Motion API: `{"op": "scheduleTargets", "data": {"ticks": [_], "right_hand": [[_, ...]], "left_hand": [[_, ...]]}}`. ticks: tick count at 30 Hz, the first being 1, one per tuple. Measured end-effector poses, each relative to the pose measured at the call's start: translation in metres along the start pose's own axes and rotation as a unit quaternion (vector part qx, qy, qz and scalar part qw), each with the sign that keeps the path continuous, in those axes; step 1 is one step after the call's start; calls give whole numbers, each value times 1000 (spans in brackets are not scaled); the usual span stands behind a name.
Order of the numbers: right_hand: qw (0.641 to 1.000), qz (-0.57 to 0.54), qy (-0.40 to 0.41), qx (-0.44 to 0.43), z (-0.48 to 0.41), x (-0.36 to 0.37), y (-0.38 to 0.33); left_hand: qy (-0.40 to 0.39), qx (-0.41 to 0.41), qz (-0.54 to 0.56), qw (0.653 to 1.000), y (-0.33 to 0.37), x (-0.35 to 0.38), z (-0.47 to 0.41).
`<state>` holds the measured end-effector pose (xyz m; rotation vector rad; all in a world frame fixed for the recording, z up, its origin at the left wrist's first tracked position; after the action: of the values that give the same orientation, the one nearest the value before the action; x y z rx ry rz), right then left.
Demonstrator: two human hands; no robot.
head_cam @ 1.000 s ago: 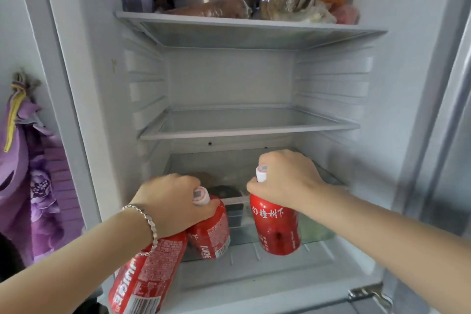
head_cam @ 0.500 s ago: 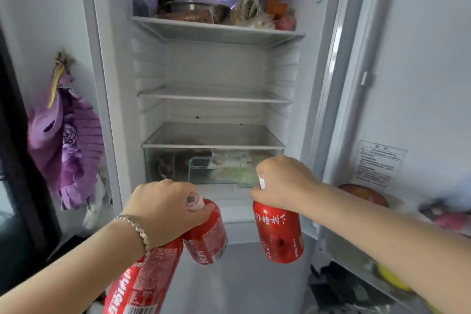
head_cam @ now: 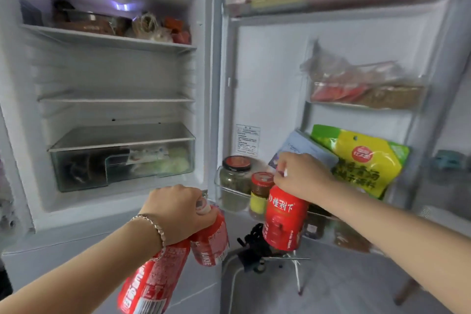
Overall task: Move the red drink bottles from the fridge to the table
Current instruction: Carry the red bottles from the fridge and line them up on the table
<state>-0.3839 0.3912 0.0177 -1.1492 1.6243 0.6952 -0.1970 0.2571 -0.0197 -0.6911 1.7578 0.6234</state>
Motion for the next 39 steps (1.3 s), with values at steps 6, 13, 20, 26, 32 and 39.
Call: {"op": "scheduleTargets", "data": {"ticks": [6,13,20,26,32,39], "right_hand": [[988,12,73,136,58,-37,92],[957,-22,169,237,104,-61,200],[986,-65,74,134,112,-55,260],[976,-154,111,103,106,-53,289],[979,-158,109,72,102,-52,296],[992,-71,90,52,129,-60,260]], "left_hand": [[29,64,30,997,69,-8,6],[44,72,19,996,148,-7,16],[50,22,35,998,208,5,27],[48,-29,17,998,229,16,52],[52,-55,-2,997,226,14,82],[54,-91,-19,994,211,4,97]]}}
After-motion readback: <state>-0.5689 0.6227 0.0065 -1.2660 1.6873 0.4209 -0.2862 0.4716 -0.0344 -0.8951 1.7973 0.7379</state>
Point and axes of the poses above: each hand's wrist, its own z-axis away from the middle knuckle, its own x-axis out of the palm, y = z × x, the point moved 1 cm from there along -z, towards the middle knuckle, and after that the axes turned 13 degrees about -x, right-handed, at the moved point
